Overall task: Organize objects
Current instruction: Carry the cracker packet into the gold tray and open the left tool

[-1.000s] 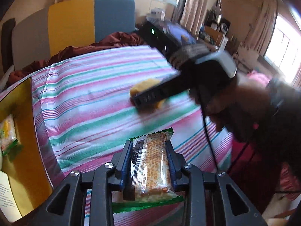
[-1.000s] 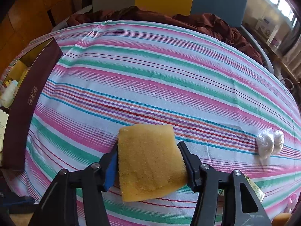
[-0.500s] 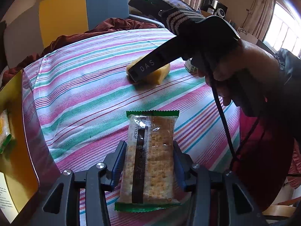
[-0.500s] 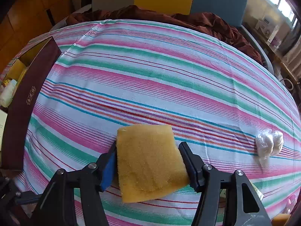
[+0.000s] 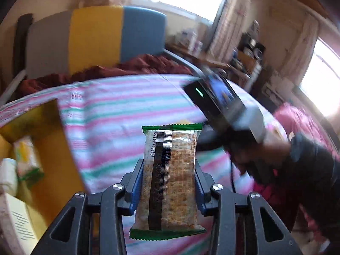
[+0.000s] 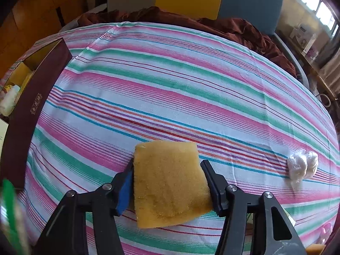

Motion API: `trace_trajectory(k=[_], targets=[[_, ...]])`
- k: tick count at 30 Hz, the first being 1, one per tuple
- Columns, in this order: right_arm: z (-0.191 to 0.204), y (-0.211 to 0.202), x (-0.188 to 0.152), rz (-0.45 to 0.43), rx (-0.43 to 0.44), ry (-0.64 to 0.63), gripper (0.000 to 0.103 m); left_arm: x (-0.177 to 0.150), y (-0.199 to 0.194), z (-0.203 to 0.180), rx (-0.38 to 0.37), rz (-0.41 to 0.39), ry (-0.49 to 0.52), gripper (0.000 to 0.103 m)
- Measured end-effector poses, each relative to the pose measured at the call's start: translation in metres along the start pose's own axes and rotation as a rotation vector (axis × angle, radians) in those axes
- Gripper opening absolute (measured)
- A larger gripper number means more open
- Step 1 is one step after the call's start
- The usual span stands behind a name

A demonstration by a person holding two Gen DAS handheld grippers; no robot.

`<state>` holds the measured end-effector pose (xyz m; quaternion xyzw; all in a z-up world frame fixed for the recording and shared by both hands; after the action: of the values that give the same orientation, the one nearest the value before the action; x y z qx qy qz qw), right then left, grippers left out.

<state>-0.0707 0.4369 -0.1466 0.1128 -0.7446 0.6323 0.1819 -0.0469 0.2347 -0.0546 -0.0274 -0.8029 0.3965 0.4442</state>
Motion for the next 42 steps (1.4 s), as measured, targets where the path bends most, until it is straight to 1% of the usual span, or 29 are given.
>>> trace_trajectory(k=[1,3,6,10,11,13,14,15,18,20,22,26,30,33,36,40,42], targets=[[0.0,0.0,0.0,0.001,0.001,0.0,0.059,0.009,-0.004,0.015,0.019,-0.011,-0.041,0.041],[0.0,0.0,0.0,0.001,0.0,0.0,0.059,0.024,-0.004,0.057,0.077,-0.027,-0.153,0.041],[0.0,0.0,0.0,0.0,-0.004,-0.006,0.059,0.032,0.001,0.126,0.196,-0.014,-0.332,0.041],[0.002,0.0,0.0,-0.001,-0.006,-0.013,0.059,0.025,0.005,0.174,0.331,-0.004,-0.451,0.041],[0.002,0.0,0.001,-0.001,-0.005,-0.014,0.059,0.023,0.009,0.187,0.349,0.007,-0.493,0.041],[0.002,0.0,0.002,-0.001,-0.004,-0.015,0.059,0.018,0.017,0.2,0.345,0.021,-0.555,0.041],[0.002,0.0,0.002,-0.002,-0.003,-0.017,0.059,0.017,0.022,0.206,0.356,0.027,-0.577,0.041],[0.002,0.0,0.002,-0.003,-0.003,-0.019,0.059,0.018,0.024,0.204,0.357,0.032,-0.581,0.041],[0.002,0.001,0.002,-0.003,0.0,-0.018,0.059,0.019,0.039,0.207,0.322,0.05,-0.612,0.042],[0.001,0.001,0.003,-0.003,0.003,-0.017,0.06,0.018,0.046,0.208,0.311,0.062,-0.636,0.048],[0.001,0.001,0.003,-0.004,0.004,-0.016,0.06,0.02,0.048,0.213,0.325,0.064,-0.633,0.049],[0.0,0.002,0.003,-0.006,0.003,-0.023,0.06,0.02,0.031,0.204,0.35,0.044,-0.584,0.049],[0.0,0.002,0.004,-0.008,-0.002,-0.027,0.06,0.012,0.003,0.181,0.393,0.006,-0.508,0.049],[0.001,0.002,0.004,-0.011,-0.007,-0.031,0.059,0.006,-0.022,0.158,0.432,-0.043,-0.424,0.05],[0.002,0.002,0.004,-0.013,-0.011,-0.031,0.059,-0.001,-0.043,0.139,0.468,-0.073,-0.348,0.05],[0.004,0.001,0.003,-0.017,-0.022,-0.035,0.059,-0.009,-0.066,0.119,0.52,-0.11,-0.254,0.05],[0.004,0.0,0.002,-0.019,-0.026,-0.036,0.059,-0.013,-0.076,0.113,0.541,-0.123,-0.229,0.05]])
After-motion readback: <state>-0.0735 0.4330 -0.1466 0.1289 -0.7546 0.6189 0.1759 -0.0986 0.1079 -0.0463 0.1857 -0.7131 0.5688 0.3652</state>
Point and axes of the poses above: each gripper's, at about its wrist camera, not at the fingertips, and y roughly the way its jaws point, z to its left, x to its top, the point moved 4 cm from there along y, roughly the way its jaws point, and after that the axes turned 4 degrees about -x, right-handed, at the moved point
